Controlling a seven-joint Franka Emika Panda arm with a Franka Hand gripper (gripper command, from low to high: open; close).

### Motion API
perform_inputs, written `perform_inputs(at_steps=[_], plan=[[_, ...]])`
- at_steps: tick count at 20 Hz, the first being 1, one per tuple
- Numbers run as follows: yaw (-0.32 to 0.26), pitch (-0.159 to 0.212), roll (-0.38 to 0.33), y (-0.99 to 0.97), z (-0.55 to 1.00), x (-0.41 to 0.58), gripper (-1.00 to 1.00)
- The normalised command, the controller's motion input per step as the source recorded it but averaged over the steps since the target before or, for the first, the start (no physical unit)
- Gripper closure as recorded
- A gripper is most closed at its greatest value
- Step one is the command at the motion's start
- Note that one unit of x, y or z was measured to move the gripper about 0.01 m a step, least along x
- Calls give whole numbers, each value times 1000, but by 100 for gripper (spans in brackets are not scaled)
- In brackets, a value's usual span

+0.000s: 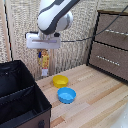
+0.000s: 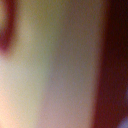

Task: Position your gripper near the granola bar, please. Lightly grip the granola bar with your gripping tool. Relocate your gripper along with the granola bar toward the leading division of the caddy with caution. Gently release the granola bar into the leading division of the caddy.

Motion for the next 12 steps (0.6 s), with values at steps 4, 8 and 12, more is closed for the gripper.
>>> perform_inputs(at_steps=[4, 8, 12], plan=[[-263, 7, 44, 0, 622, -176, 100], [-243, 4, 49, 1, 619, -198, 100], [-226, 14, -57, 345, 244, -150, 100]])
